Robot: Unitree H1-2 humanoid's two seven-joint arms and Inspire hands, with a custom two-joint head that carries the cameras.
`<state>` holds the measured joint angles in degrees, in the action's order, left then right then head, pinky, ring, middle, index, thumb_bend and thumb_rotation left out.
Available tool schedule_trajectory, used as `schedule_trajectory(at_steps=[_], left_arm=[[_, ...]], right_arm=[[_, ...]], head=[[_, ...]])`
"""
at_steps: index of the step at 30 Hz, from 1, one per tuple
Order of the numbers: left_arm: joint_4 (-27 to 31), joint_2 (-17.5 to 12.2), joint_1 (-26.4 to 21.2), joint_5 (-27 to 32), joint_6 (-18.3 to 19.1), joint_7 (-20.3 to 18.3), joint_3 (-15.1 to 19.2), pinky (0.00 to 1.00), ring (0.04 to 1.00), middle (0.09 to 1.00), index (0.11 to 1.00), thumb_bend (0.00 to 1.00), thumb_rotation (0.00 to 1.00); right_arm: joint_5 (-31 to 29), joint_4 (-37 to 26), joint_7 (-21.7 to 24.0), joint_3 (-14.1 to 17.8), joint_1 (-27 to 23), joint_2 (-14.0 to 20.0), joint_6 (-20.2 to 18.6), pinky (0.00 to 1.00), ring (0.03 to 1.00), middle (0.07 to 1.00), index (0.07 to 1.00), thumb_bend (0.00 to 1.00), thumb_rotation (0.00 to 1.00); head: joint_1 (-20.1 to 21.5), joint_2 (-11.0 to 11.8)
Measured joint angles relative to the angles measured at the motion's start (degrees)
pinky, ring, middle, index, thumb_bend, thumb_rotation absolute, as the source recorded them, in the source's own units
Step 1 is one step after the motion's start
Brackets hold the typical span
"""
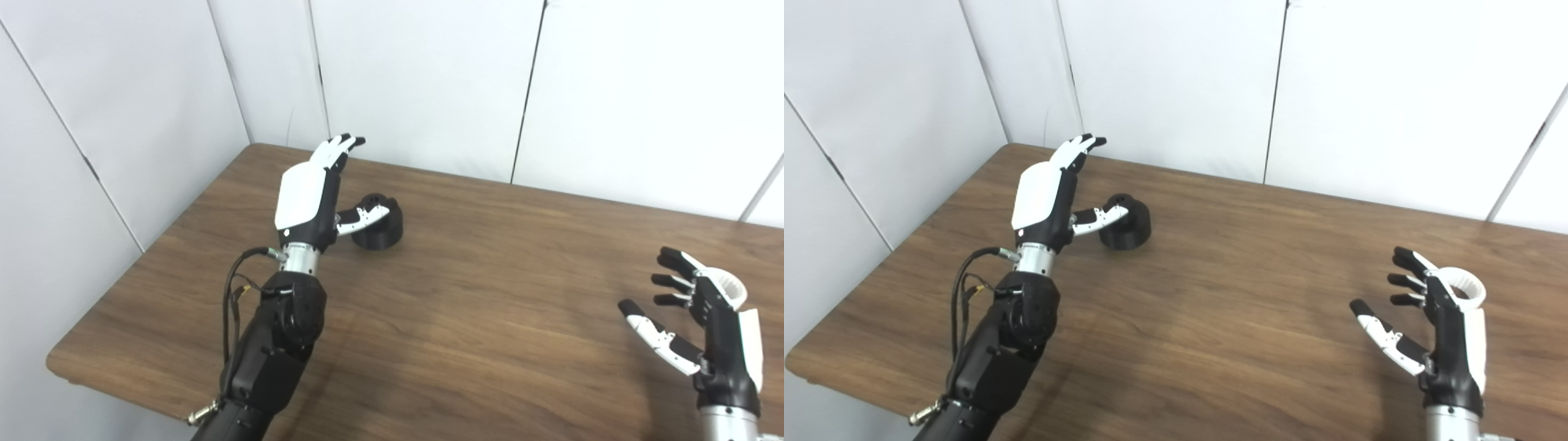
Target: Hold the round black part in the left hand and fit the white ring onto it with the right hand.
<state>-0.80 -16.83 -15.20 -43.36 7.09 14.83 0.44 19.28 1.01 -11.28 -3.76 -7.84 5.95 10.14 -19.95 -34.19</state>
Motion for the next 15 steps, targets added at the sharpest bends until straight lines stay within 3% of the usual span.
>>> schedule_trajectory(at_steps=[7,15], left_arm=[[-2.64,-1.75,-0.44,-1.18,3.73,-2.40,-1.04,0.92,1.000,1.000,0.871,0.99,0.61],[-5.33,-4.00,-2.21,-2.76,8.12,-5.86,-3.70,0.94,1.000,1.000,0.871,1.00,0.64]], right_arm=[[-0.01,-0.05,0.21,0.03,0.00,0.01,-0.22,0.58,0.711,0.796,0.793,0.63,0.25],[0.00,-0.23,0.21,0.19,0.13,0.05,-0.52,0.58,0.707,0.797,0.793,0.63,0.23]], head=[[0.09,-0.09],[0.26,-0.44]])
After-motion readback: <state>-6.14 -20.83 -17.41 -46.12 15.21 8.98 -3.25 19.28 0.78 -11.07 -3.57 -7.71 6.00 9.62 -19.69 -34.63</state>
